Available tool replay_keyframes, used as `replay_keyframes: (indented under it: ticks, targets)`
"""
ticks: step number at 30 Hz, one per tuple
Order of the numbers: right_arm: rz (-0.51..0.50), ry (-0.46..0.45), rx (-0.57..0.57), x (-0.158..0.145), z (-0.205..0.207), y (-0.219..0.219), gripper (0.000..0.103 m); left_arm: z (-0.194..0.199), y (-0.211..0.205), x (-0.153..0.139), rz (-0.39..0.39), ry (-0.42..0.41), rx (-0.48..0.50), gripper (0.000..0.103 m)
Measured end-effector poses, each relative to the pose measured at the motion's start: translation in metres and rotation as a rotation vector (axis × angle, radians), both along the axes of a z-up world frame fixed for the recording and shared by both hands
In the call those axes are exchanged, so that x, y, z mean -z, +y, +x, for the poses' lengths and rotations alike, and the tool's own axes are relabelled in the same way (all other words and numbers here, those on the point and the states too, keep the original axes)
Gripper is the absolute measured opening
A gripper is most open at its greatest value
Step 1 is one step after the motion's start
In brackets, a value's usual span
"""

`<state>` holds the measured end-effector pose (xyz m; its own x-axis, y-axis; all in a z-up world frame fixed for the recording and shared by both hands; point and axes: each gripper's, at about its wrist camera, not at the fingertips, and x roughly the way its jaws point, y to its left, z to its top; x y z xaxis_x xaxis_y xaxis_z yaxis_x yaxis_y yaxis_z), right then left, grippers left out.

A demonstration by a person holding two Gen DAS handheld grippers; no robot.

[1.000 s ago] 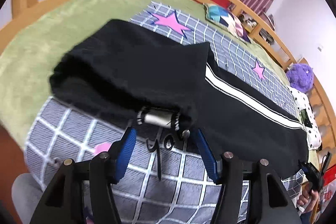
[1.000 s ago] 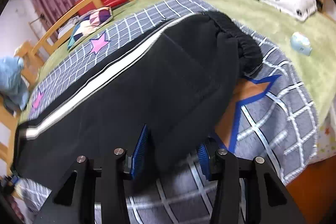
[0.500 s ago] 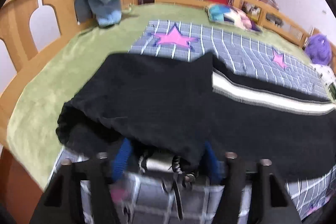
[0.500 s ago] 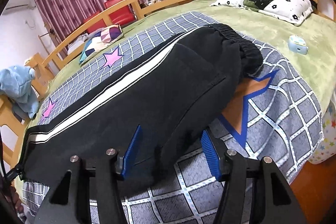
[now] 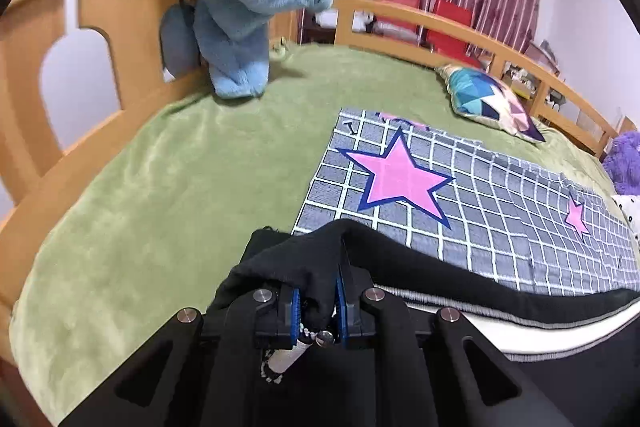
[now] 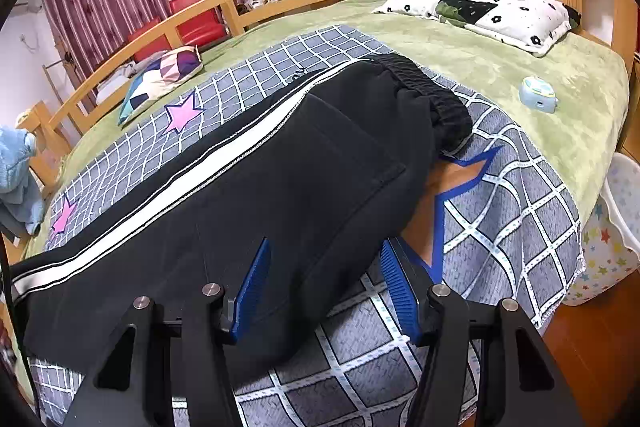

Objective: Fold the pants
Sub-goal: 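Release the folded pants and open both grippers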

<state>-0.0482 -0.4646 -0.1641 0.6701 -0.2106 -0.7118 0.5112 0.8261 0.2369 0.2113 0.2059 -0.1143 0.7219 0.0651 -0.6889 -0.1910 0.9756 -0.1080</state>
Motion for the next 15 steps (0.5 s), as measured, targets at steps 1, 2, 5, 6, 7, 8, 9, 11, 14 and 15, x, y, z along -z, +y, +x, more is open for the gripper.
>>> replay_keyframes:
  ticks: [1, 2, 5, 6, 7, 8, 9, 11, 14, 15]
  targets:
    - [-0.002, 0.006, 0.001, 0.0, 0.002, 0.0, 0.057, 0.013, 0.001, 0.003, 0.004, 0.037, -0.008, 0.017]
    - [-0.002, 0.01, 0.002, -0.001, 0.003, 0.0, 0.057, 0.019, 0.001, 0.006, 0.011, 0.06, -0.015, 0.018]
    - [-0.002, 0.01, -0.003, -0.003, 0.003, -0.001, 0.057, 0.028, -0.006, 0.013, 0.071, 0.116, -0.063, 0.036]
    - [0.0, 0.01, -0.004, -0.004, 0.003, -0.002, 0.057, 0.026, -0.008, 0.013, 0.097, 0.113, -0.082, 0.058]
    - [0.002, 0.006, -0.005, -0.005, 0.001, -0.004, 0.057, 0.022, -0.011, 0.011, 0.131, 0.09, -0.107, 0.077]
    - [0.002, -0.002, -0.003, -0.007, -0.001, -0.005, 0.057, 0.018, -0.014, 0.008, 0.146, 0.066, -0.114, 0.079]
    - [0.001, -0.011, -0.003, -0.008, -0.002, -0.007, 0.057, 0.014, -0.016, 0.006, 0.156, 0.052, -0.115, 0.079]
    - [-0.001, -0.037, -0.006, -0.011, -0.008, -0.013, 0.058, 0.007, -0.023, 0.002, 0.172, 0.057, -0.105, 0.079]
    - [0.007, -0.036, -0.001, -0.012, -0.011, -0.026, 0.059, -0.008, -0.04, -0.004, 0.171, 0.059, -0.063, 0.079]
    - [0.017, -0.044, 0.004, -0.011, -0.011, -0.032, 0.06, -0.013, -0.046, -0.005, 0.174, 0.059, -0.049, 0.079]
